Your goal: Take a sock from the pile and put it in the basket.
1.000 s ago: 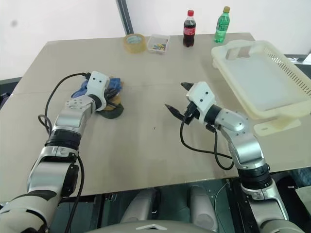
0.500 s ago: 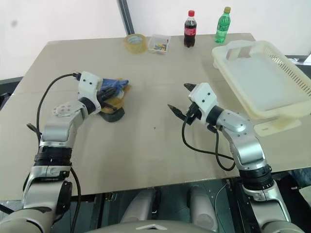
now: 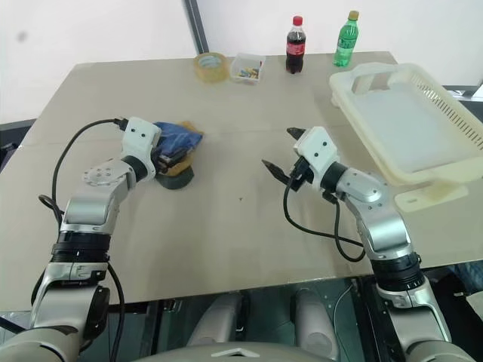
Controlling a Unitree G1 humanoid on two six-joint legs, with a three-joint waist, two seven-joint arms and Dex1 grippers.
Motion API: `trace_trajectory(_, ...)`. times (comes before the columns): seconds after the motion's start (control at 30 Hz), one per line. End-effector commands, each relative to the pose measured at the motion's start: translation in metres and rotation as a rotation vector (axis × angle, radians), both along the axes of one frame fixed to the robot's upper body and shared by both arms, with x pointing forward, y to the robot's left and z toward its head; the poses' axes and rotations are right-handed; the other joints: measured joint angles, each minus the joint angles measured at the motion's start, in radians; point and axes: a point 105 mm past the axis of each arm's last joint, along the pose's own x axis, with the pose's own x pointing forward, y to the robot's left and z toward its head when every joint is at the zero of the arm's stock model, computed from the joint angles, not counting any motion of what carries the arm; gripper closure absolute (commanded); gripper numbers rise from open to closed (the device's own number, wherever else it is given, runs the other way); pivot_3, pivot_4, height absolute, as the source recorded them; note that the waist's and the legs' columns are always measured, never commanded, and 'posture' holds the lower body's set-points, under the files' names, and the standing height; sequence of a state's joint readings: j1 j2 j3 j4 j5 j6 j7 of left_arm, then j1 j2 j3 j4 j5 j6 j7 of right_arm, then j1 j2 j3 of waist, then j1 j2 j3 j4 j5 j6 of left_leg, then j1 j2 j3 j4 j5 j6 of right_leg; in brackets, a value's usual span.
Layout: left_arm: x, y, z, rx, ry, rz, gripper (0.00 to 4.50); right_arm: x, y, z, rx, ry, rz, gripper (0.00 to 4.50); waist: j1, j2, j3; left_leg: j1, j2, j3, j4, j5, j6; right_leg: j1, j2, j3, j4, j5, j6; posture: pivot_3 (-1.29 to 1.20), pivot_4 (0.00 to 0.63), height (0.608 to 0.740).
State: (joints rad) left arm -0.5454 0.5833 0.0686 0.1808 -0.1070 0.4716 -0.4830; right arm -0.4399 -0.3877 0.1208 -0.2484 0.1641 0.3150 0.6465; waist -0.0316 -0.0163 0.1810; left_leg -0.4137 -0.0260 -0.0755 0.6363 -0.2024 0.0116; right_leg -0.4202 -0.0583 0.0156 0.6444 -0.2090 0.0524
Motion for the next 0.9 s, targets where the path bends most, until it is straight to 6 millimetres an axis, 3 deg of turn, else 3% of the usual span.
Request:
trace_trajectory(0.03,-0.001,0.0,0.007,0.03,-0.031,-0.012,1.4,-0.004,-0.002,0.014,0.015,-0.063,-0.003,0.0,0.0,0.0,0.0,0.0,0.0,0.0,0.0,0.0,0.0,0.0,0.0,0.0,0.0,0.0,0.0,0.0,0.15,0.74)
trace_trajectory(0.1,-0.001,-0.001,0.007,0.033,-0.033,-0.018,1.88,-0.004,-0.002,0.014,0.014,-0.062,-0.004,0.0,0.0,0.0,0.0,0.0,0.0,0.0,0.0,0.0,0.0,0.0,0.0,0.0,0.0,0.0,0.0,0.0,0.15,0.74)
trace_trajectory(0.23,-0.005,-0.002,0.01,0.023,-0.041,-0.028,3.91,-0.003,-0.003,0.014,0.014,-0.061,-0.007,0.0,0.0,0.0,0.0,0.0,0.0,0.0,0.0,0.0,0.0,0.0,0.0,0.0,0.0,0.0,0.0,0.0,0.15,0.74)
trace_trajectory(0.3,-0.008,-0.003,0.011,0.014,-0.044,-0.037,4.46,-0.003,-0.004,0.013,0.012,-0.06,-0.007,0.0,-0.001,0.0,0.0,0.0,0.0,0.0,0.0,0.0,0.0,0.0,0.0,0.0,0.0,0.0,0.0,0.0,0.15,0.74)
trace_trajectory(0.7,-0.019,-0.01,0.023,-0.086,-0.088,-0.058,4.46,-0.002,-0.003,0.011,0.013,-0.05,-0.004,0.0,0.001,0.0,0.0,0.0,0.001,0.0,0.0,0.0,0.0,0.0,0.0,0.0,0.0,0.0,0.0,0.0,0.15,0.74)
trace_trajectory(0.8,-0.02,-0.009,0.024,-0.088,-0.084,-0.05,3.54,-0.002,-0.002,0.012,0.014,-0.049,-0.003,0.0,0.001,0.0,0.0,0.0,0.001,0.0,0.0,0.0,0.0,0.0,0.0,0.0,0.0,0.0,0.0,0.0,0.15,0.74)
trace_trajectory(0.9,-0.019,-0.003,0.02,-0.033,-0.087,-0.013,2.17,-0.003,-0.003,0.011,0.012,-0.048,-0.002,0.0,0.001,0.0,0.0,0.0,0.001,0.0,0.0,0.0,0.0,0.0,0.0,0.0,0.0,0.0,0.0,0.0,0.15,0.74)
